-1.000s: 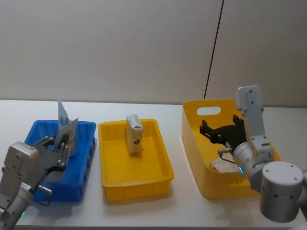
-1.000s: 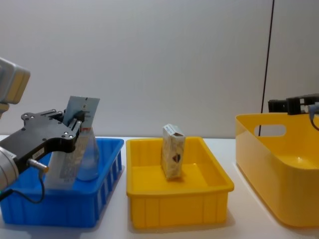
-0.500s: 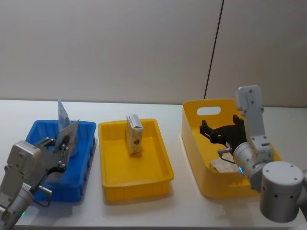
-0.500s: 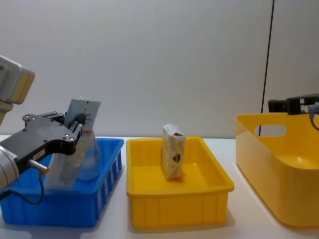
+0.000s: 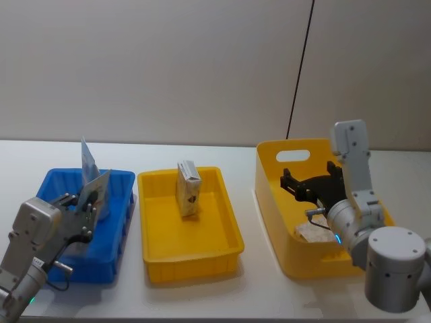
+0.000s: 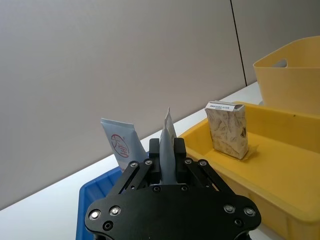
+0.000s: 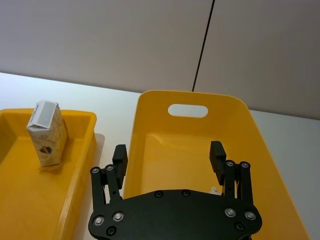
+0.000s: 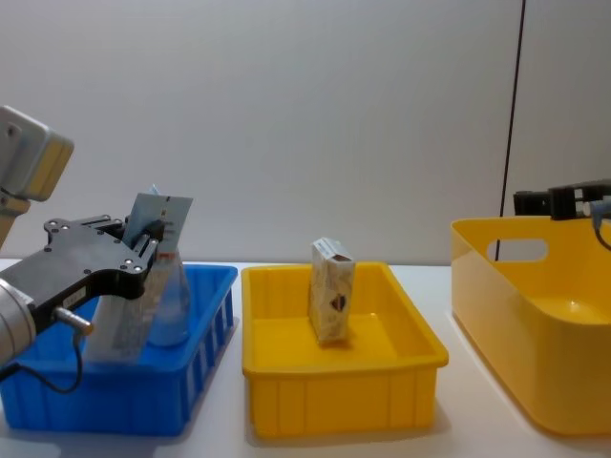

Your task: Bimanual collaborative sorting of washing and personal care products

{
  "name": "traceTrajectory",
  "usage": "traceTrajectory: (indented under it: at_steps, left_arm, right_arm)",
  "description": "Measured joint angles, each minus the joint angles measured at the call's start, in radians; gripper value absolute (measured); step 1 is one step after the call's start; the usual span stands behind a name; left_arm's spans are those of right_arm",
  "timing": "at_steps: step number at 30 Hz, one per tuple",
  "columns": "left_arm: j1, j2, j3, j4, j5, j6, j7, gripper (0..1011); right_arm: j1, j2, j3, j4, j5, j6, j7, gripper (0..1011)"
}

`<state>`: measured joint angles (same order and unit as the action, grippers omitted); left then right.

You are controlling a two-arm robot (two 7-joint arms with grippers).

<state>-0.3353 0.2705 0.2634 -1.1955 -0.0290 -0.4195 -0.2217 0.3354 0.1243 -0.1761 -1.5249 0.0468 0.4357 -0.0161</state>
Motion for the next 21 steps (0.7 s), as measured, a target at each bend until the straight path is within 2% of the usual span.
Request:
traceTrajectory:
  at_steps: [8, 21]
  left_arm:
    - [0.001, -0.004, 0.0, -0.003, 0.007, 0.004, 0.005, 151]
    - [-0.009, -0.041, -0.004, -0.055, 0.042, 0.032, 0.052, 151]
  right_arm:
    - [0.0, 0.0, 0.0, 0.0, 0.0, 0.0, 0.0, 1004]
    - [0.0, 0.0, 0.0, 0.0, 0.0, 0.0, 0.0, 1004]
